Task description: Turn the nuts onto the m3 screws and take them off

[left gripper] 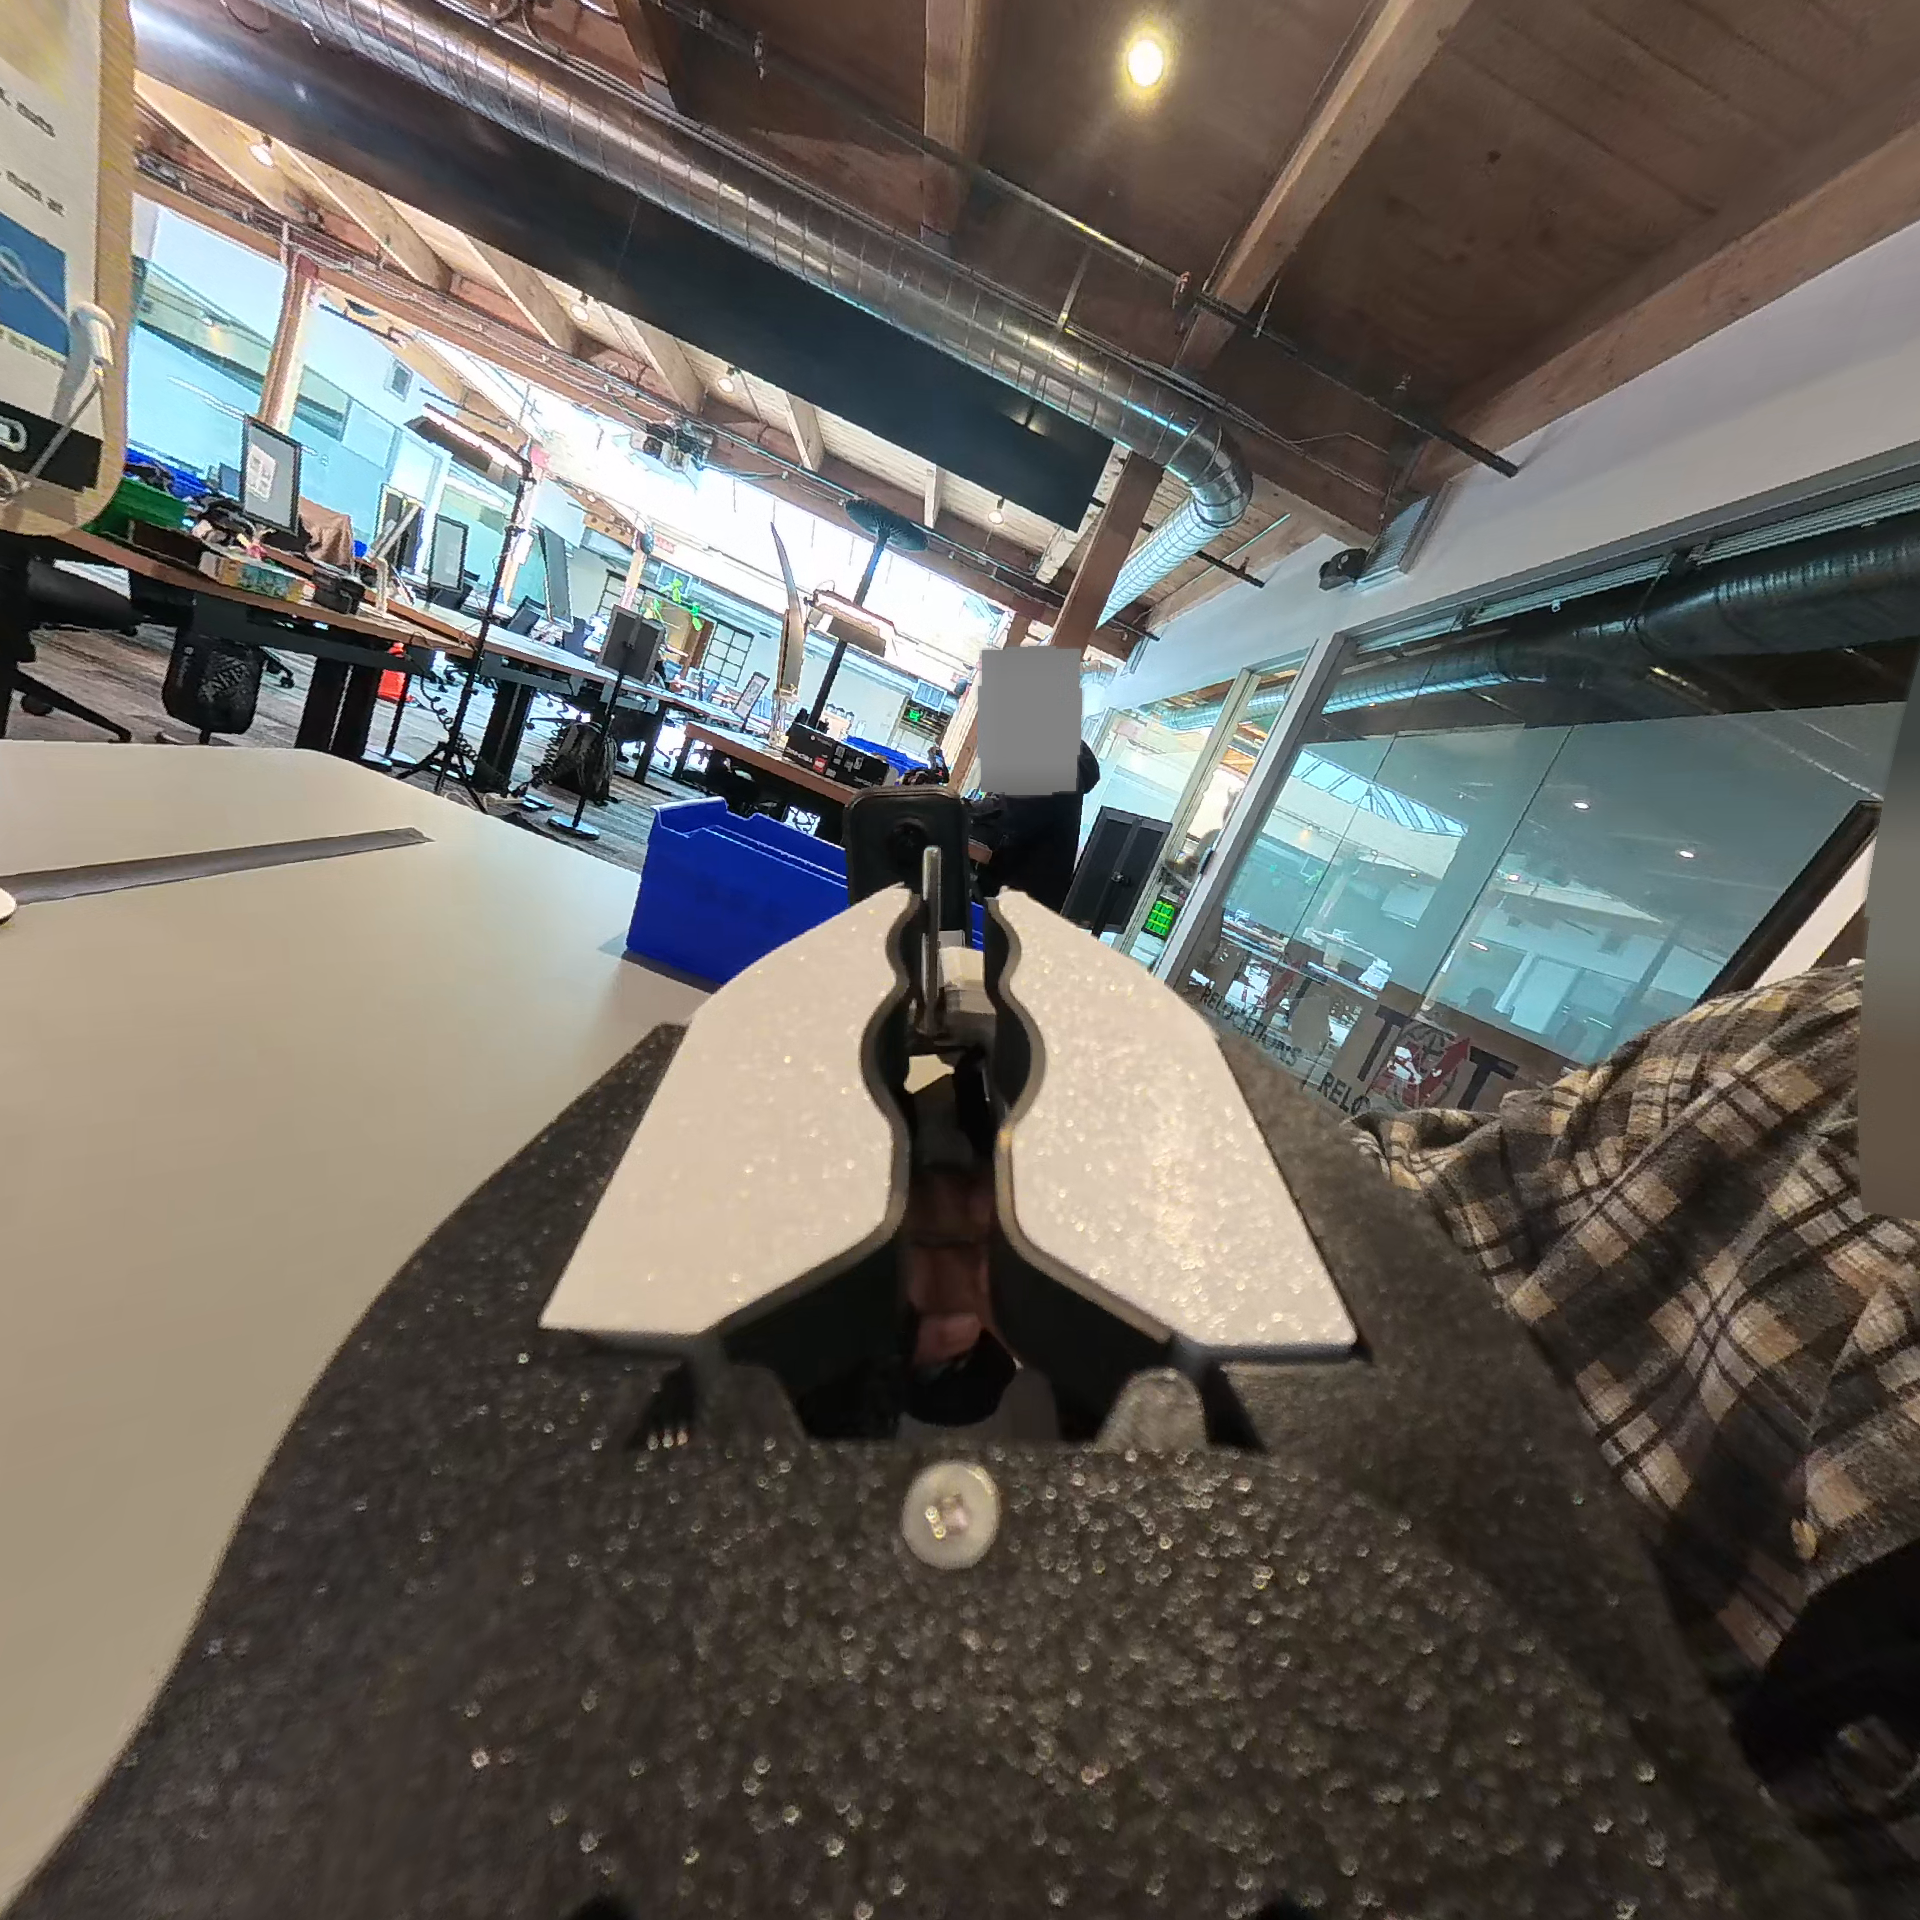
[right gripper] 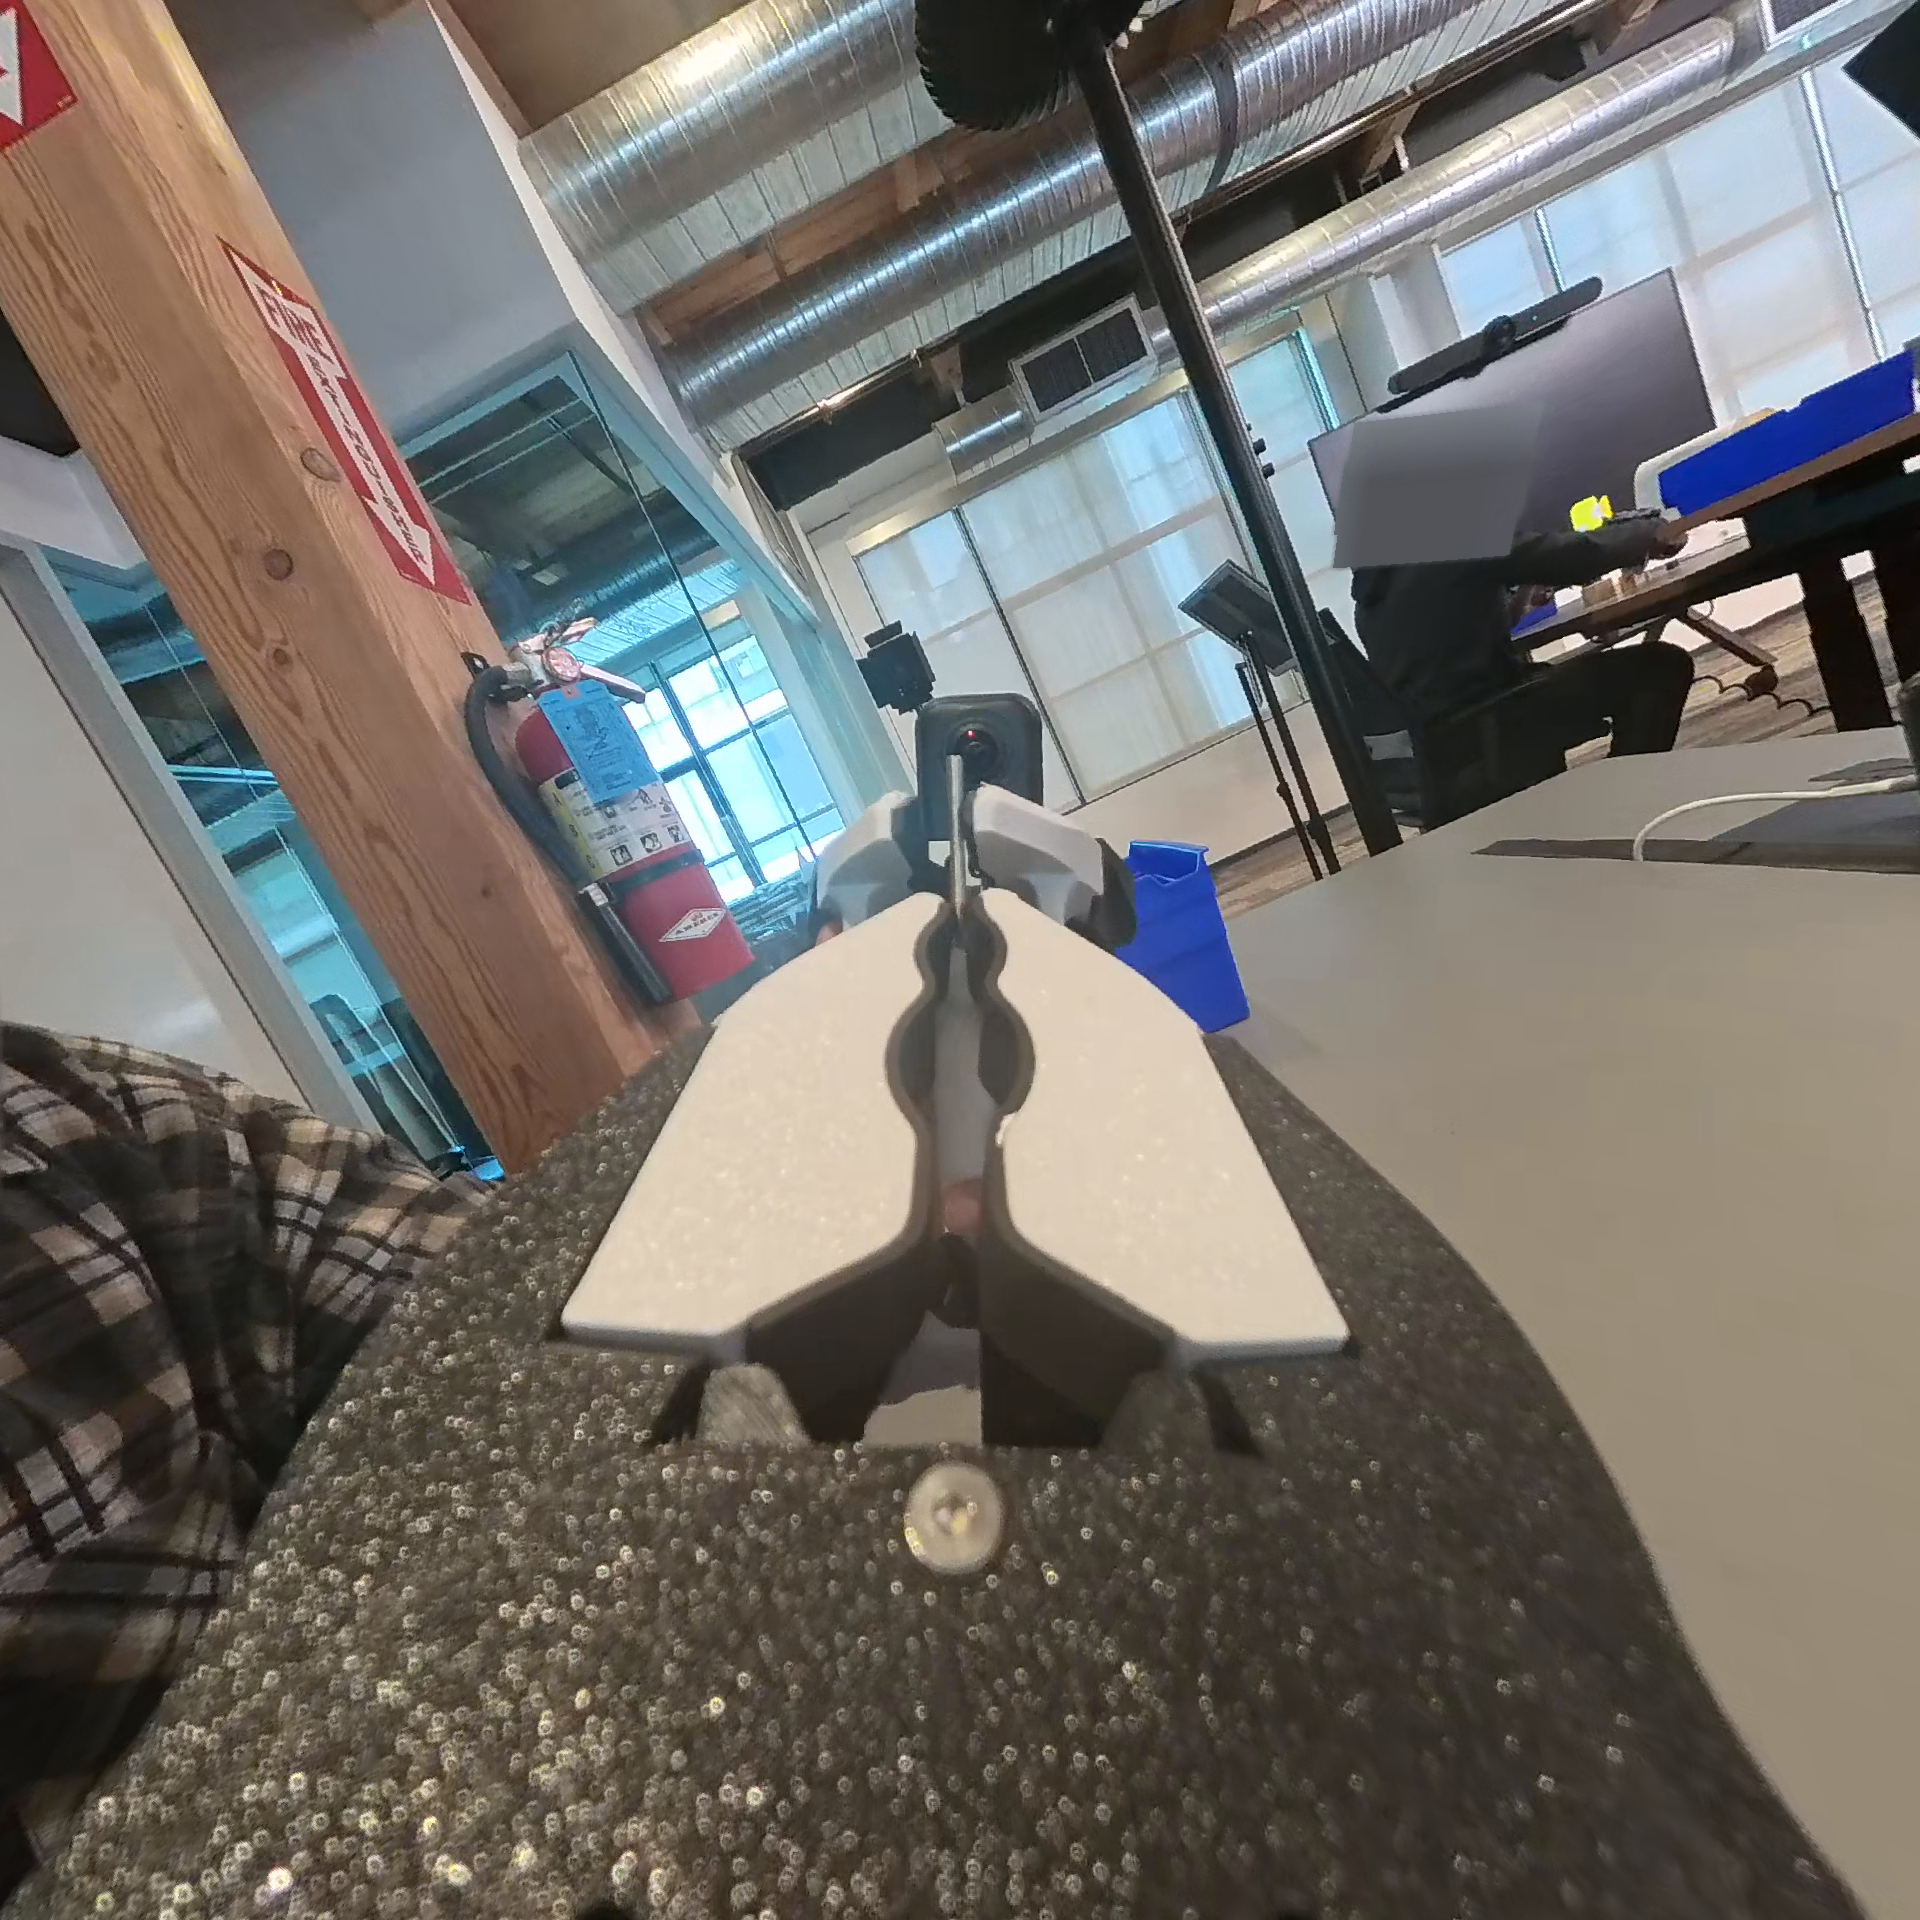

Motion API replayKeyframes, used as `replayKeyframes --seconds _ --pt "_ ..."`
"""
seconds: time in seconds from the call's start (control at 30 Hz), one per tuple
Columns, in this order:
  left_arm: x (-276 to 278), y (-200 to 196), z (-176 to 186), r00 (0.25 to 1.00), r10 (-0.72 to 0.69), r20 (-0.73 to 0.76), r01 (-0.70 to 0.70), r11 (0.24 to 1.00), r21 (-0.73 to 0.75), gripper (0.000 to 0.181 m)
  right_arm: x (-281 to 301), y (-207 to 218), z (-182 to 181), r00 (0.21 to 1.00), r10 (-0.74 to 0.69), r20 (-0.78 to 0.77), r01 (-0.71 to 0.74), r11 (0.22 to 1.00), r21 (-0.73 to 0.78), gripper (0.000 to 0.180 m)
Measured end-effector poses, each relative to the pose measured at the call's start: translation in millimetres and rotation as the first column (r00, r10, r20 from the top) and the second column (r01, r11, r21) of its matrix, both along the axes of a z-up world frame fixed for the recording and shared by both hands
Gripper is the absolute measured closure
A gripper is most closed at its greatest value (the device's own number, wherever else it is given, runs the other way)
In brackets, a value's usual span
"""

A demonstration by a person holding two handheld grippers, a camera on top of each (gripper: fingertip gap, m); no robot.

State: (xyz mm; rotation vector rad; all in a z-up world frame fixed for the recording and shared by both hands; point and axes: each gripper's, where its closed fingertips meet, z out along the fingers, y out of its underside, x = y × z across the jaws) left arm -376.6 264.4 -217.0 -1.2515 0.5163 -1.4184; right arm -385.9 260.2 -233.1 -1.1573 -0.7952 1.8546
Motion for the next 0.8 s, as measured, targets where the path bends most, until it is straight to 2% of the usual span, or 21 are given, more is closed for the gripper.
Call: replayKeyframes --seconds 0.8 --pt "0.2 -0.3 0.6 1.0 -0.004 0.009 0.004 1.0 -0.003 0.174 -1.1 -1.2 2.2 0.999 0.021 -0.044 -0.023 0.999 -0.041 0.178"
